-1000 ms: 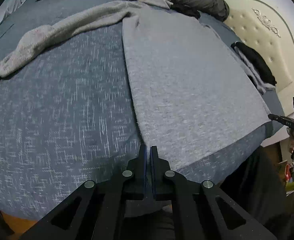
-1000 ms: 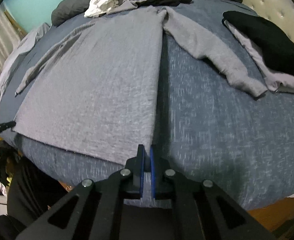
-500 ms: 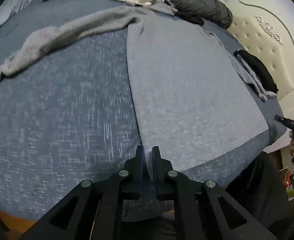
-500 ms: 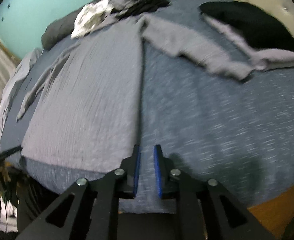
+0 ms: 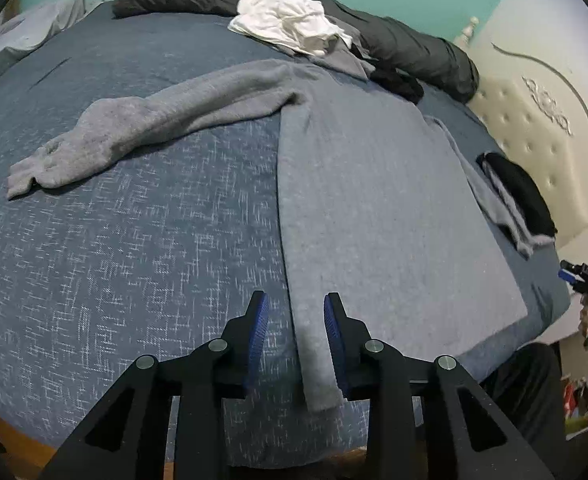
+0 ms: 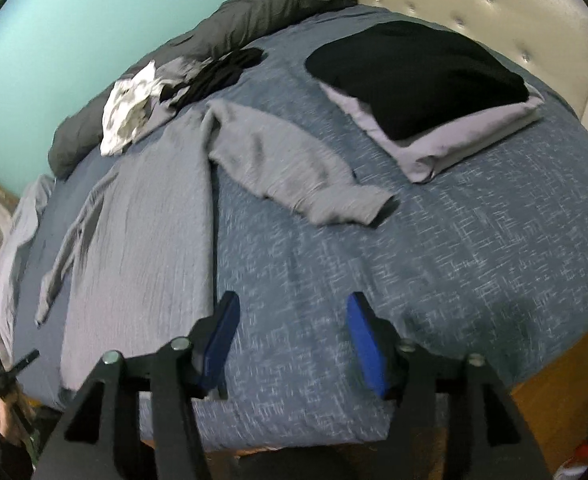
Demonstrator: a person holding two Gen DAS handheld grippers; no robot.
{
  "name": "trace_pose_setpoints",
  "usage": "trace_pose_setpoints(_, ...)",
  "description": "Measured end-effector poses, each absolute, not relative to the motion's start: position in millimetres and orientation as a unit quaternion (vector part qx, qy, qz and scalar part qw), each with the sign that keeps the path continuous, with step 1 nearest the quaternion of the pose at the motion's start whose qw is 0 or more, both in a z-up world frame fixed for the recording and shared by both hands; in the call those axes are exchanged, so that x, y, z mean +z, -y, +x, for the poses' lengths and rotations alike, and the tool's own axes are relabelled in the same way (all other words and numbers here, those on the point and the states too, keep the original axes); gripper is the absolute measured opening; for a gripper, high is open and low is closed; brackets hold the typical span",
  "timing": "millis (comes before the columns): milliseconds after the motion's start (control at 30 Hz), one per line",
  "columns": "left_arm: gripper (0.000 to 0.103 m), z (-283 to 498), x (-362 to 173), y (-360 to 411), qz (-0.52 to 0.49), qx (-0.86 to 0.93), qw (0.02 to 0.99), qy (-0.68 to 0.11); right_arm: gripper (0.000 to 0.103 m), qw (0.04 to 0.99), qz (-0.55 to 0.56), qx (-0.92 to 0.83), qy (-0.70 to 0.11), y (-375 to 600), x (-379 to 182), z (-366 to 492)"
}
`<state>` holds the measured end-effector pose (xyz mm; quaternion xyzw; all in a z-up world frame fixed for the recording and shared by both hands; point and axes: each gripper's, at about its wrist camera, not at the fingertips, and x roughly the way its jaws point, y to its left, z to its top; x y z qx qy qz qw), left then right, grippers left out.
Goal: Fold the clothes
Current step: 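Open both grippers and release the sweatshirt edge, then grasp the sweatshirt sleeve cuff with the right gripper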
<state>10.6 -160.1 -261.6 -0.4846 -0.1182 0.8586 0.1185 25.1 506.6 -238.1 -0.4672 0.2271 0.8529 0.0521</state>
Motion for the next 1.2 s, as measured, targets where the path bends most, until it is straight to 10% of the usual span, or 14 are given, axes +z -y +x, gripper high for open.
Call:
trace_pose_setpoints(867,0.040,-46,-293,138,-0.516,0.845,0.079,0.115,0.058,0.091,-0.487,0.815,-0.301,-587,-322,-69)
trace_pose_setpoints(1067,0.041,-49,-298,136,-0.523,0.841,0.076,0.111,0.014,0.083,-0.480,0.833,-0.264,-576,-316,-71)
trace_pose_setpoints(1200,0.041,-52,-298,138,-0.524,0.841,0.074,0.113,0.007,0.073,-0.467,0.851,-0.227,-570,-295,-73)
